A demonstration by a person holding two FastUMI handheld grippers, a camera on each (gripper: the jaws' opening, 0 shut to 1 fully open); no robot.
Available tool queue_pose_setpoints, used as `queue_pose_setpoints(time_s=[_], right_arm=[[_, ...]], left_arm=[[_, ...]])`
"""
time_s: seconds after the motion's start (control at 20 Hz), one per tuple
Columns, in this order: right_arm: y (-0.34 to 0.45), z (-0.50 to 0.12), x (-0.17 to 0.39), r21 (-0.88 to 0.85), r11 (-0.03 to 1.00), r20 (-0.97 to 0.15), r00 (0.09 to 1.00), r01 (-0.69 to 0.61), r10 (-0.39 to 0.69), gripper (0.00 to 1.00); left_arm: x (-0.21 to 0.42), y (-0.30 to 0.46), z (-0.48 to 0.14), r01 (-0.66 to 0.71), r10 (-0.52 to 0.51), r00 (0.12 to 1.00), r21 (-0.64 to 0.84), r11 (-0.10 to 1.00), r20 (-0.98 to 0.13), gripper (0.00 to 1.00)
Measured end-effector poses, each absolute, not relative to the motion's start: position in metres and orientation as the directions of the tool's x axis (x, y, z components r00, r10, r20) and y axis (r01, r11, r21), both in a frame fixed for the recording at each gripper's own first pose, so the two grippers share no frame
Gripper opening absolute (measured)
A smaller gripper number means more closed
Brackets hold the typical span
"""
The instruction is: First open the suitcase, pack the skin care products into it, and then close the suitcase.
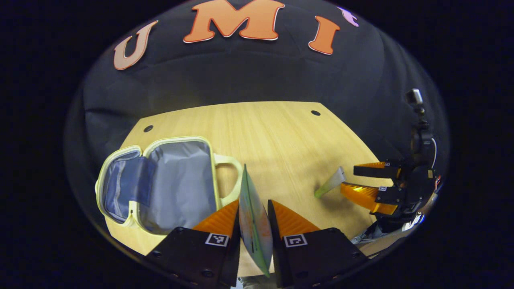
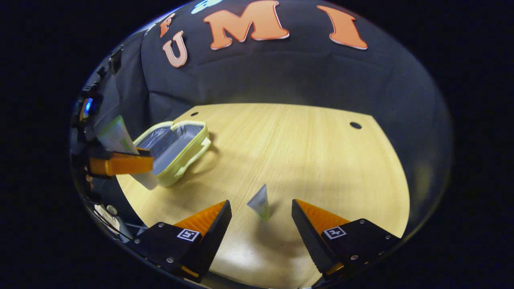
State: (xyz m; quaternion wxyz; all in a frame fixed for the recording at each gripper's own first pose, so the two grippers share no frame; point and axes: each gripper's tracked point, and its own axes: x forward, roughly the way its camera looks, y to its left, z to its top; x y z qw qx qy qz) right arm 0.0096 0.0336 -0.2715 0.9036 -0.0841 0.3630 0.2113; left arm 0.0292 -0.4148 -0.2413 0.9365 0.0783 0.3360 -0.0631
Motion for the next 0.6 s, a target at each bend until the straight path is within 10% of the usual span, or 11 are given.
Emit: queue_pose_setpoints(time_s=[0.25, 0.6], right_arm=[[0.033, -0.327, 0.025, 0.009, 0.91, -0.758, 0.59, -0.415, 0.277, 0.86], [0.033, -0.342, 0.018, -0.022, 0.897, -0.826, 0.513, -0.442, 0.233, 0.33]], left_arm=[[0.024, -0.387, -0.245, 0.121, -0.029, 0.769, 0.1, 0.988, -0.639, 0.36], [0.004, -0.366, -0.235, 0.123, -0.039, 0.725, 0.073, 0.99, -0.688, 0.35]])
